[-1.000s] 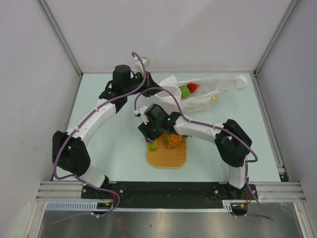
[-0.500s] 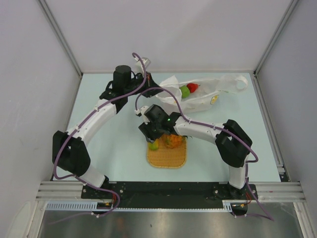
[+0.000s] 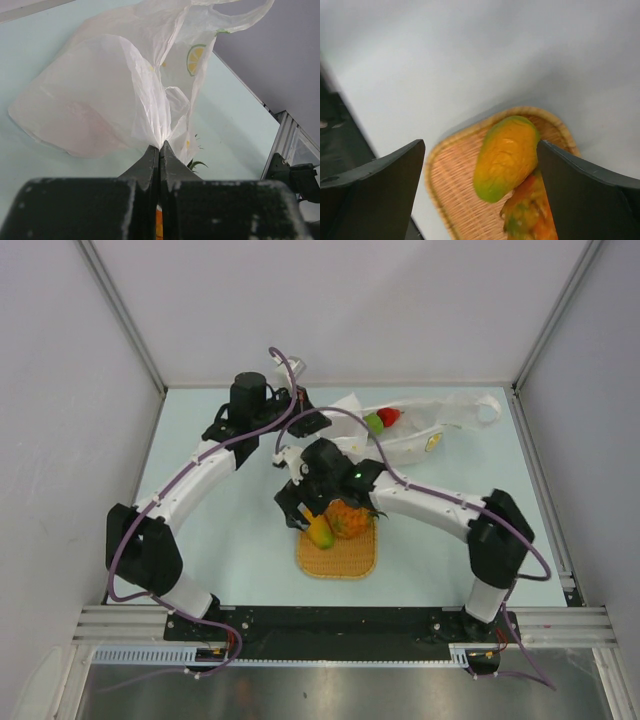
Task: Take the fake fruits out of the plastic bag
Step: Place the fake fruit on the plate, then adjust the plastic bag at the center of the board.
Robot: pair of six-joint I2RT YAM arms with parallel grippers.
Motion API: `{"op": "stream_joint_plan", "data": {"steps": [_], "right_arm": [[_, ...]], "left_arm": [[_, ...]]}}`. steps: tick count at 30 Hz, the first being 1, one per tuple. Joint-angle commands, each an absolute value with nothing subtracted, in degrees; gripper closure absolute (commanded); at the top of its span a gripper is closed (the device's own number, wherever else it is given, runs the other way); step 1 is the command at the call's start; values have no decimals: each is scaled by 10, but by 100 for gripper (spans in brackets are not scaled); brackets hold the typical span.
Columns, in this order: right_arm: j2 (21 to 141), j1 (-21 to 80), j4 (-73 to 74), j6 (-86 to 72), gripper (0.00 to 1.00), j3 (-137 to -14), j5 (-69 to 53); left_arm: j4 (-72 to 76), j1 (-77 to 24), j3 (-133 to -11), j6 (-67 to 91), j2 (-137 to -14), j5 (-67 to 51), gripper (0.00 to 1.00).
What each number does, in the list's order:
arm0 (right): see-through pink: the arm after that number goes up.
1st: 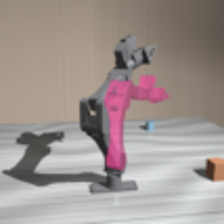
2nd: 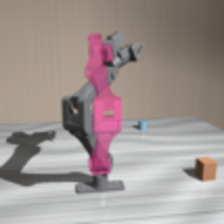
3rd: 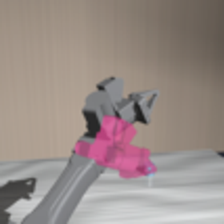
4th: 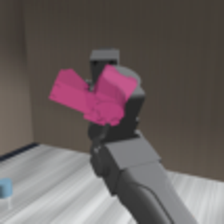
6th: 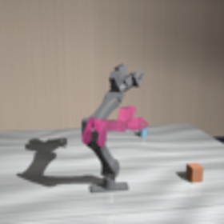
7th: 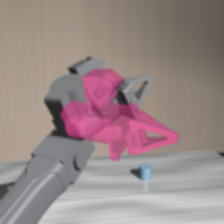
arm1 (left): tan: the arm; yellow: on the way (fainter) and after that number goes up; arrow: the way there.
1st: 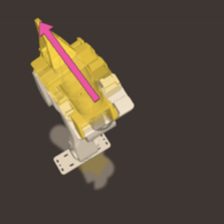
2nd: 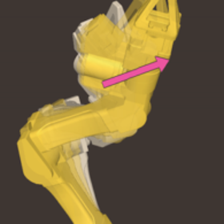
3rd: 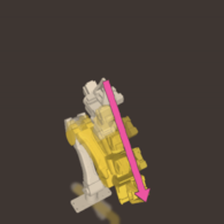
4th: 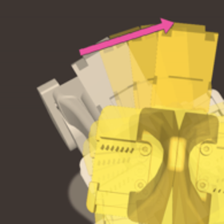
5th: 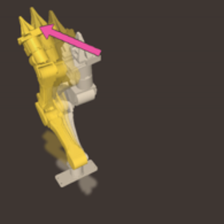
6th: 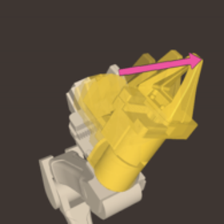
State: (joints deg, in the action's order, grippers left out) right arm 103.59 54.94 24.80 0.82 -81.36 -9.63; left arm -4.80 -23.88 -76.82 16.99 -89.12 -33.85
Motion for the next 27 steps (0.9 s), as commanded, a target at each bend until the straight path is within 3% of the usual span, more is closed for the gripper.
{"op": "stream_joint_plan", "data": {"steps": [1,5,8,9,15,17,21,27], "right_arm": [[884,516,179,37,5,-837,-263],[786,434,169,8,23,-836,-232],[773,374,184,9,50,-836,-190],[780,337,189,16,65,-836,-179],[870,237,178,53,95,-835,-123],[901,227,180,79,100,-832,-134],[929,221,151,106,100,-758,-117],[846,290,173,112,100,-596,-107]], "left_arm": [[-47,-237,-786,164,-879,-358,99],[-68,-225,-794,171,-879,-365,100],[-88,-215,-794,181,-868,-360,100],[-94,-213,-796,181,-870,-368,100],[-134,-200,-843,200,-894,-396,100],[-134,-200,-850,203,-893,-400,100],[-142,-200,-848,197,-887,-400,100],[-149,-199,-769,193,-843,-377,100]]}}
